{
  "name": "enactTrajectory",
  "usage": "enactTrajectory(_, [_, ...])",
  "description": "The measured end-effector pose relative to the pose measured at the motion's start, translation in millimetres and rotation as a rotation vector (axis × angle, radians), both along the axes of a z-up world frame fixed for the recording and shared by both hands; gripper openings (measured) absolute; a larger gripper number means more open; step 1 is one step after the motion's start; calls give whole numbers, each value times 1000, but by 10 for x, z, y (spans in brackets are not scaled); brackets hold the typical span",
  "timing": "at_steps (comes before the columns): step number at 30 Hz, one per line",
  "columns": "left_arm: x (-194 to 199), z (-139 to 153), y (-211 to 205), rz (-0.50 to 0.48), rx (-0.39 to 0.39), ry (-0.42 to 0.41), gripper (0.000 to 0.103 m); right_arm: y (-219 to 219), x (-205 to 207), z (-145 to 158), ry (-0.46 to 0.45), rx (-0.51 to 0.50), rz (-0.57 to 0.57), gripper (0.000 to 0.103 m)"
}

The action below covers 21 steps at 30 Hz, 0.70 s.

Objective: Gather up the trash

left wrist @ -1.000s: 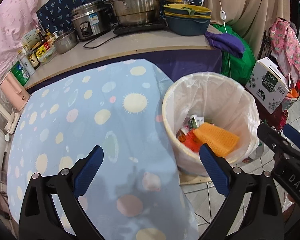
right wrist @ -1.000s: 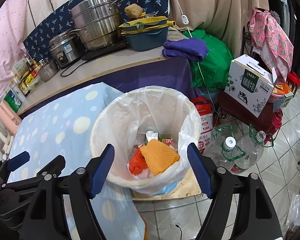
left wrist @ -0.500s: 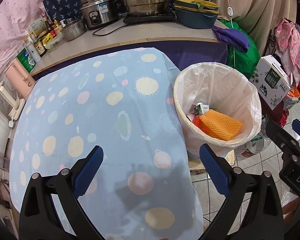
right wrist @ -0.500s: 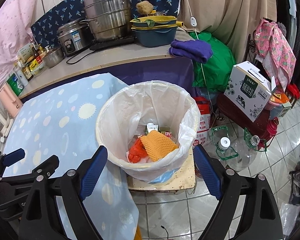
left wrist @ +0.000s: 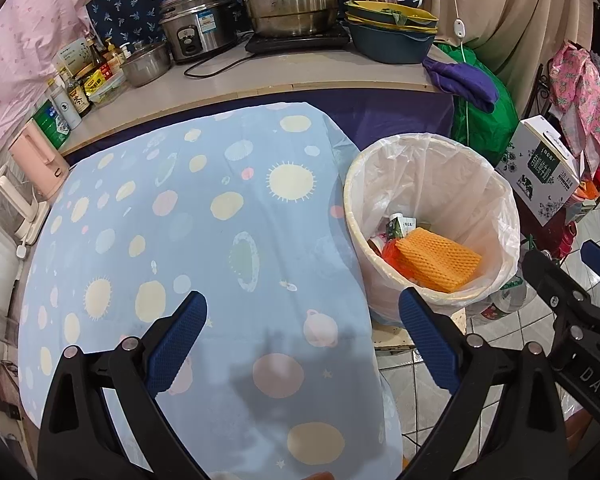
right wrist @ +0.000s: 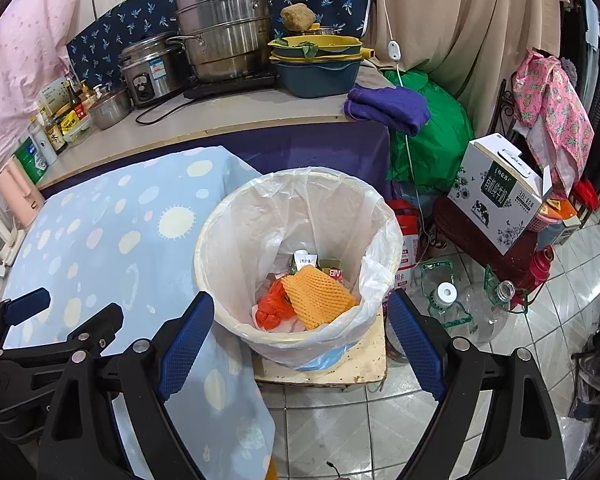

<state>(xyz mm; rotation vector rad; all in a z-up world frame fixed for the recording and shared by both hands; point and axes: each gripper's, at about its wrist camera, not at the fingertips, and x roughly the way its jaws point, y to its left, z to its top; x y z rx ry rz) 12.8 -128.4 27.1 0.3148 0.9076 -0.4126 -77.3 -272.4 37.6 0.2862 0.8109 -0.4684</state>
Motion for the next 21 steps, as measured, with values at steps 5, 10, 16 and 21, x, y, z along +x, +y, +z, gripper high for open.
enactTrajectory(5, [11,24,-7,7,-10,-18,92,-11,12,0,-4,3,-5,85])
enactTrajectory(10, [-16,43,-10,5,-27,-56,92,-8,4,-16,-11,-15,-14,85])
enactTrajectory(16, [-20,17,-14,4,-34,-64,92,-14,-9,-37,-15,-19,-20,85])
enactTrajectory(21, [-15,1,-19,8,-32,-63,92,-21,-12,-40,-17,-20,-21,85])
